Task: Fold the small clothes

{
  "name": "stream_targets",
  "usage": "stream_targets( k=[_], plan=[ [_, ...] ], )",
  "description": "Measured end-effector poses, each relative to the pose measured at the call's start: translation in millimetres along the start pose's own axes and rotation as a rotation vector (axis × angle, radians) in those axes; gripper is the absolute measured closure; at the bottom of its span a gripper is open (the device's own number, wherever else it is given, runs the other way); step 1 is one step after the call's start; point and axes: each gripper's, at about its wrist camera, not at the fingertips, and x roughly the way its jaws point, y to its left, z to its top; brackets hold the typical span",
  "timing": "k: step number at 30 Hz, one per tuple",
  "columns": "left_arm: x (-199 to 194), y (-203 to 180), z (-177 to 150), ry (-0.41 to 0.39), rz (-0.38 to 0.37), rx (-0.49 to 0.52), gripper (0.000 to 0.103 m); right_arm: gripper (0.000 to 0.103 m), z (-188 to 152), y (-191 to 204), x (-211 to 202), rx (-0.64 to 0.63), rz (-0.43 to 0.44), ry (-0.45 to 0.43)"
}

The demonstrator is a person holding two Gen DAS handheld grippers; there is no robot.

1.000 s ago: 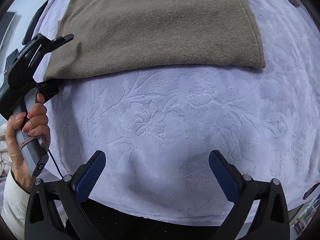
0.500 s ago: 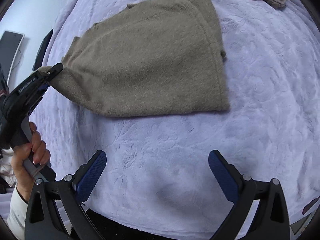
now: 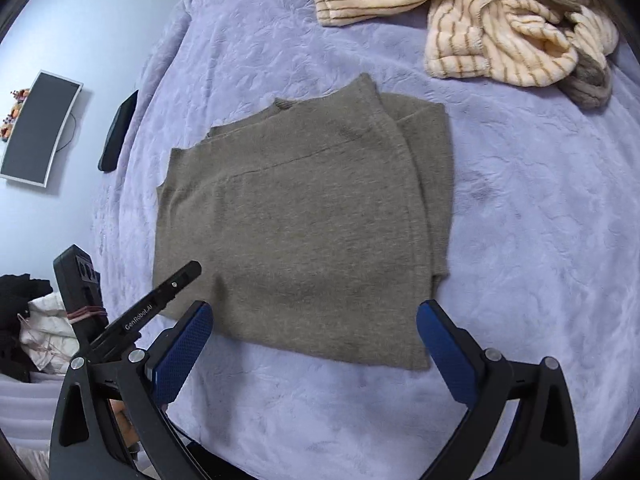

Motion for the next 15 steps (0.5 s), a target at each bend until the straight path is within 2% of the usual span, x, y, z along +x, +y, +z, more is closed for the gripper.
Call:
stream_targets(
  k=[3,10,11,12,13,14,15],
  plan=[
    [-9,27,-13,0.044,0.010,-0.056,0.102,0.001,-8,20,30,-0.015,0.039,0.064],
    [-24,91,-34,0.090,0.019,-0.196,0.102,0.001,-42,64,88,-0.039,0.095,0.191],
    [-25,96,-35,0.096,0.022,-0.204,0.095,0.001,-46,68,92,-0.040,0.100,0.202],
    [-26,100,-36,0.099,0.025,-0.211,0.080,0.001,-50,72,95,-0.042,0.103,0.210],
    [-28,103,-38,0.095,0.031,-0.217,0.027,0.001,-54,76,98,-0.044,0.103,0.217],
    [-30,105,-39,0.085,0.048,-0.221,0.003,0.001,-56,79,100,-0.045,0.103,0.223],
    [-36,105,-41,0.055,0.065,-0.215,0.002,0.001,-59,81,102,-0.045,0.103,0.229]
  ],
)
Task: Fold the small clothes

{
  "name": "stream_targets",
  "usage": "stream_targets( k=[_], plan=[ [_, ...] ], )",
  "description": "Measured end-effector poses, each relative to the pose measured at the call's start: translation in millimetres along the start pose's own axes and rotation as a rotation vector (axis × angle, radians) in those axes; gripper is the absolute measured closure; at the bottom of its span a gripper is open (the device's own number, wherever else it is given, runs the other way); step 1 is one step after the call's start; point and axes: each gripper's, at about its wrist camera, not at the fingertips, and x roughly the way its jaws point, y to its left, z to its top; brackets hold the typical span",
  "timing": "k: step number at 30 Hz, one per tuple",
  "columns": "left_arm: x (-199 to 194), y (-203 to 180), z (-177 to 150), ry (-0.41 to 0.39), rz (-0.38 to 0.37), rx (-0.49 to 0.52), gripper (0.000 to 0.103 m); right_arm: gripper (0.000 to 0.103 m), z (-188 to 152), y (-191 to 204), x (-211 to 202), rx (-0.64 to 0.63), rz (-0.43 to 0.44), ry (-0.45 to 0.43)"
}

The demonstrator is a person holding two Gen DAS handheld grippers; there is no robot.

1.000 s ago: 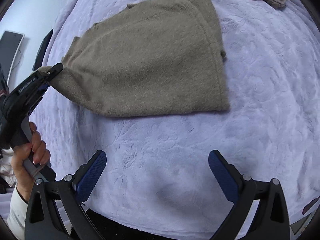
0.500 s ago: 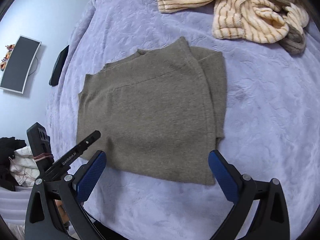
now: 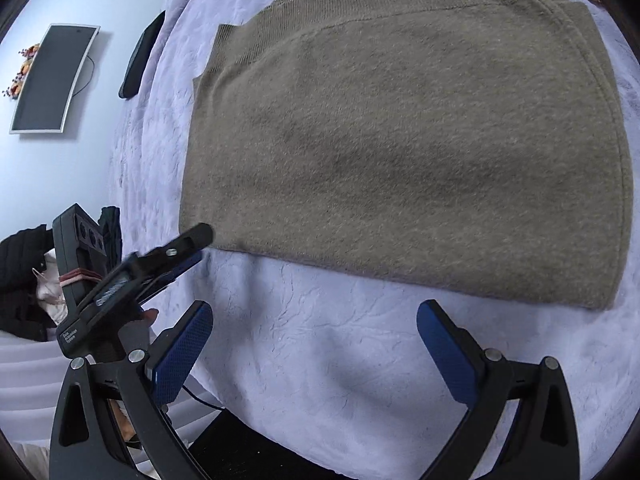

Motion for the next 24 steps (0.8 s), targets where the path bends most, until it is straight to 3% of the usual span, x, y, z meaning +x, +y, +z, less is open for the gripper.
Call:
stream_targets(
  k=[3,6,9,12,15,24],
  plan=[
    [-5,3,0,-0.006,-0.008,-0.001,0.002,0.001,-6,3,1,0.000,-0.004,0.004],
    [-7,8,2,0.002,-0.067,-0.021,0.002,0.001,-11,2,2,0.010,-0.008,0.007],
    [0,13,5,0.024,-0.175,-0.063,0.002,0.001,-15,1,0,0.018,-0.012,0.006],
    [15,28,8,0.034,-0.305,-0.170,0.002,0.001,-18,1,0,0.018,-0.018,0.009],
    [25,44,9,0.000,-0.388,-0.257,0.002,0.001,-21,1,2,0.012,-0.028,0.015],
    [39,56,18,-0.043,-0.453,-0.334,0.002,0.001,-27,-1,18,0.018,-0.048,0.063]
  ],
)
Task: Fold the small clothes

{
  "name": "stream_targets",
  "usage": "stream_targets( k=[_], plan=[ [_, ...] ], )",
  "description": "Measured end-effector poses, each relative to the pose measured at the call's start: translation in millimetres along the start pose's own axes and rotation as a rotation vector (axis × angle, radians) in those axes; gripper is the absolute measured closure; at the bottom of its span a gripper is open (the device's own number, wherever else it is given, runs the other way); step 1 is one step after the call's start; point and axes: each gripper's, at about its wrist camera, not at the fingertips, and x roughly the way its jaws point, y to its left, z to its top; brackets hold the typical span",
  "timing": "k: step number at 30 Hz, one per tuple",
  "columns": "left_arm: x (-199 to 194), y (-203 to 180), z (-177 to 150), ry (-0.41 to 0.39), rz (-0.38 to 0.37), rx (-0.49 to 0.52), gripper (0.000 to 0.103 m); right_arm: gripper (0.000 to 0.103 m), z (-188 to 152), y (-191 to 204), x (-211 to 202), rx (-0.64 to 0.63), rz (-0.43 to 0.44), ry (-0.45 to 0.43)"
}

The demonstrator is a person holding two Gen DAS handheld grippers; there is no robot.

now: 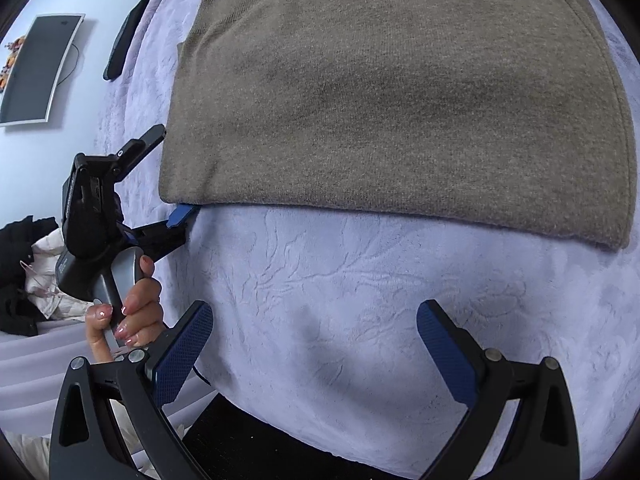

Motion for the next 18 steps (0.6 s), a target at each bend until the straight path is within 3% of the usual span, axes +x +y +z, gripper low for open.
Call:
stream_targets(
  k=[4,6,9,12,13,14,15,16,18],
  plan=[
    [-4,-38,9,-0.037,-0.085,0.094,0.002,0.001,4,8,-2,-0.022,-0.006,-0.010],
    [3,-48,13,-0.040,-0.029,0.140,0.002,0.001,6,8,-6,-0.030,-0.015,-0.018],
    [19,-30,19,-0.012,0.050,0.074,0.002,0.001,17,11,-14,-0.047,-0.040,-0.035],
    [22,-21,25,-0.028,0.086,0.040,0.023,0.001,35,18,-29,-0.078,-0.061,-0.066],
    [22,-23,25,-0.038,0.107,0.058,0.040,0.001,42,21,-34,-0.088,-0.067,-0.075],
    [22,-27,26,-0.041,0.144,0.094,0.067,0.001,51,25,-40,-0.100,-0.071,-0.086],
    [24,-31,26,-0.034,0.185,0.134,0.078,0.001,59,28,-45,-0.109,-0.072,-0.097],
    [26,-36,25,-0.033,0.216,0.182,0.083,0.001,68,32,-51,-0.117,-0.072,-0.109],
    [28,-54,20,-0.055,0.295,0.312,0.083,0.001,87,43,-61,-0.131,-0.070,-0.128]
  ],
)
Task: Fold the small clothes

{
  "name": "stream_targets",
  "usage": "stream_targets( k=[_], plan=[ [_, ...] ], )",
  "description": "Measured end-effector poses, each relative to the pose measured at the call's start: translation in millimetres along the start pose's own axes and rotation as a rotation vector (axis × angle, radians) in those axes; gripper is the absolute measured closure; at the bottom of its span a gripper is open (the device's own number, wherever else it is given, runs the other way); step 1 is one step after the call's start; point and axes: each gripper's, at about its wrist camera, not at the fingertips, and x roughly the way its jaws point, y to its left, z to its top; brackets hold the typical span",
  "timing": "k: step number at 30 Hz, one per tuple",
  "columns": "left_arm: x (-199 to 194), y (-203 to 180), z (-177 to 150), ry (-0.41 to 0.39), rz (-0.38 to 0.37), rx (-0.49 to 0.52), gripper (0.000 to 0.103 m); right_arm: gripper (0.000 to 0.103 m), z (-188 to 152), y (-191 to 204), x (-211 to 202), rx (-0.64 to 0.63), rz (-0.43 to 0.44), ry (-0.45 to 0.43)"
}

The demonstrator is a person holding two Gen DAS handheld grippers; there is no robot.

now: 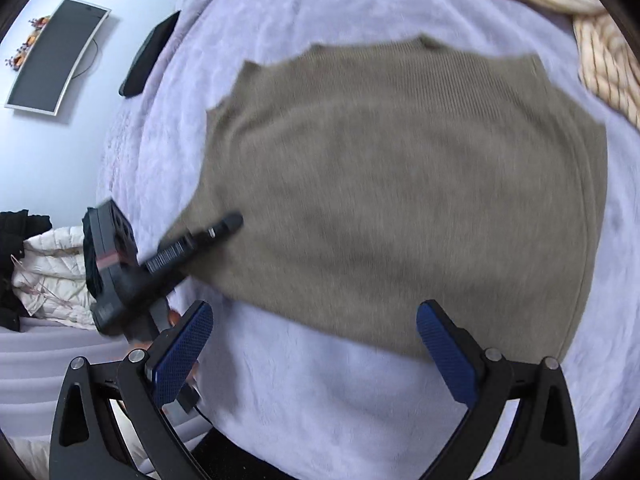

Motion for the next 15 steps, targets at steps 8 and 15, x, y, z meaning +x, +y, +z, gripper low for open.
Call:
stream_targets(
  k=[8,15],
  plan=[
    [-4,-75,-35,-0.126,0.285,0.605,0.086,0.001,80,46,3,-0.096,0.040,0.095],
    [-4,-76,-45,-0.142,0.328,0.728,0.086,0.001,124,133,82,-0.316,-0.059,0.363]
  ],
)
